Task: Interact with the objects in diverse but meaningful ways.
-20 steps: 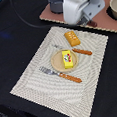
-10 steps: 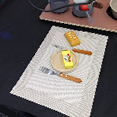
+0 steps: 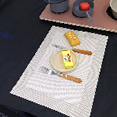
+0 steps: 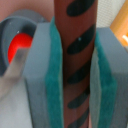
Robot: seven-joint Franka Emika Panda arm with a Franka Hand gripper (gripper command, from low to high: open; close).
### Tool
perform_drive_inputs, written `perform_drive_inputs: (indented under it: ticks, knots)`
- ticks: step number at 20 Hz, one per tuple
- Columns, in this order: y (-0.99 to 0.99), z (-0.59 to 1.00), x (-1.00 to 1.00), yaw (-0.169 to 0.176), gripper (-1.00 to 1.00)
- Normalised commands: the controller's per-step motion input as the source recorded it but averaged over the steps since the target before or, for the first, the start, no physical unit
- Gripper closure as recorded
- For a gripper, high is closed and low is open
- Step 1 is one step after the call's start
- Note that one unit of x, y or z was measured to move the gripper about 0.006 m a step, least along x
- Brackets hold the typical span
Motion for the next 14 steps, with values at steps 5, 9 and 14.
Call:
perform_drive_inputs:
  ticks: [5,9,14]
  knots:
    - [0.70,-0.08,-0.23,0.050,1.00]
    - [0.62,-0.19,-0.22,0.065,1.00]
    - [0.50,-0.29,-0.10,0.060,1.00]
